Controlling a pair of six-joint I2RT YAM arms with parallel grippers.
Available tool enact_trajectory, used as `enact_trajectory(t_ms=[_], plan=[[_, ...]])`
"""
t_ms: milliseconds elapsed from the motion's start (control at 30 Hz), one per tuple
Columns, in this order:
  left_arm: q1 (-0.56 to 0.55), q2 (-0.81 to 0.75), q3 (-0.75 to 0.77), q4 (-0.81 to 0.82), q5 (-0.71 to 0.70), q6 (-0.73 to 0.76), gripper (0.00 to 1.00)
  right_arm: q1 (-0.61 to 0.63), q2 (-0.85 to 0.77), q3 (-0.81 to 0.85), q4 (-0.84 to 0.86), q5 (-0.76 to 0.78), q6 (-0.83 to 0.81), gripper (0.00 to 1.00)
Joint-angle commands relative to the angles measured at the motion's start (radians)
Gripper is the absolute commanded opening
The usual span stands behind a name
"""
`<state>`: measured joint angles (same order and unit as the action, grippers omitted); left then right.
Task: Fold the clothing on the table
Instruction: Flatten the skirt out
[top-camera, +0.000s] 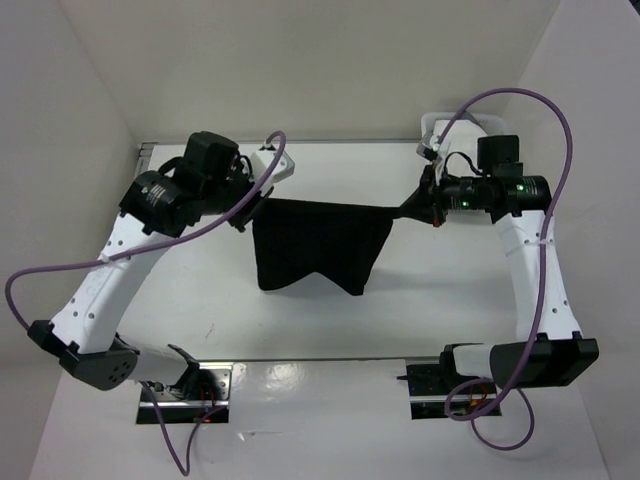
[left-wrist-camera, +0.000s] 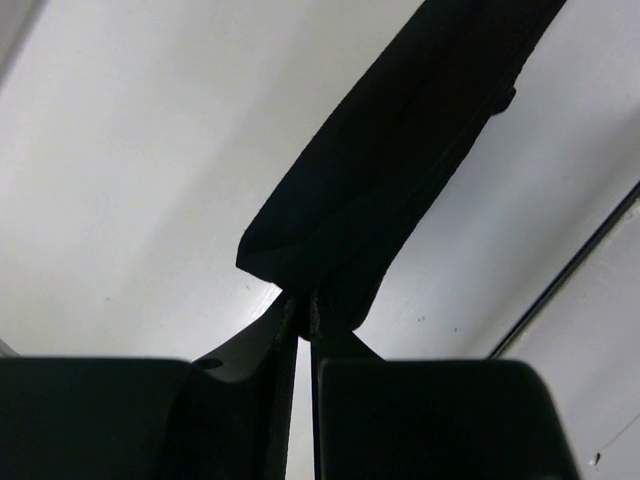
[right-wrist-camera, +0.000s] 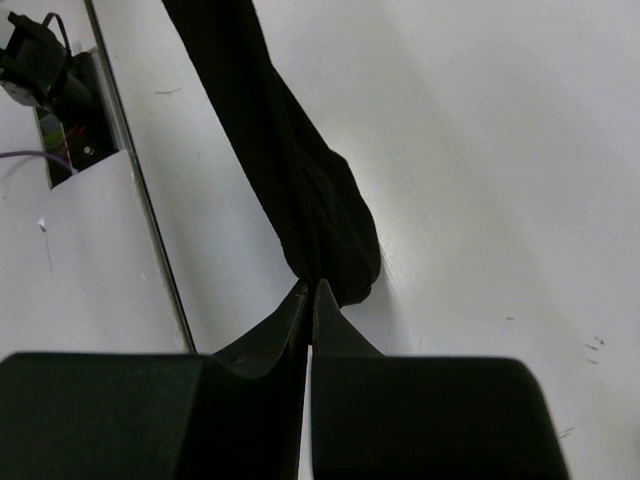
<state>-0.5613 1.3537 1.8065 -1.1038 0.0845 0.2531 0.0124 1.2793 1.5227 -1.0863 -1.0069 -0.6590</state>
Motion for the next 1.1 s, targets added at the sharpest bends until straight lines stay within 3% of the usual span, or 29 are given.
enact_trajectory(t_ms=[0, 200, 333, 600, 767, 867, 1067], plan=[[0.009, 0.012, -0.018, -0.016, 0.015, -0.018, 0.11, -0.003, 0.017, 0.017, -0.072, 0.022, -0.045, 0.0], [0.009, 0.012, 0.031, -0.027, 0.024, -0.018, 0.11, -0.003, 0.038, 0.07, -0.11, 0.022, -0.065, 0.0], [0.009, -0.001, -0.028, -0.027, 0.023, -0.018, 0.11, -0.003, 0.049, 0.07, -0.11, 0.04, -0.048, 0.0], [0.041, 0.018, -0.047, 0.076, -0.106, -0.037, 0.11, 0.006, 0.127, 0.117, 0.127, 0.19, 0.192, 0.0], [0.15, 0.07, -0.023, 0.139, -0.121, -0.063, 0.12, 0.006, 0.244, 0.195, 0.259, 0.371, 0.399, 0.0], [0.274, 0.134, 0.034, 0.139, -0.059, -0.107, 0.12, 0.006, 0.32, 0.279, 0.311, 0.522, 0.497, 0.0], [0.468, 0.213, 0.105, 0.214, 0.001, -0.216, 0.13, 0.073, 0.431, 0.342, 0.356, 0.809, 0.601, 0.0]])
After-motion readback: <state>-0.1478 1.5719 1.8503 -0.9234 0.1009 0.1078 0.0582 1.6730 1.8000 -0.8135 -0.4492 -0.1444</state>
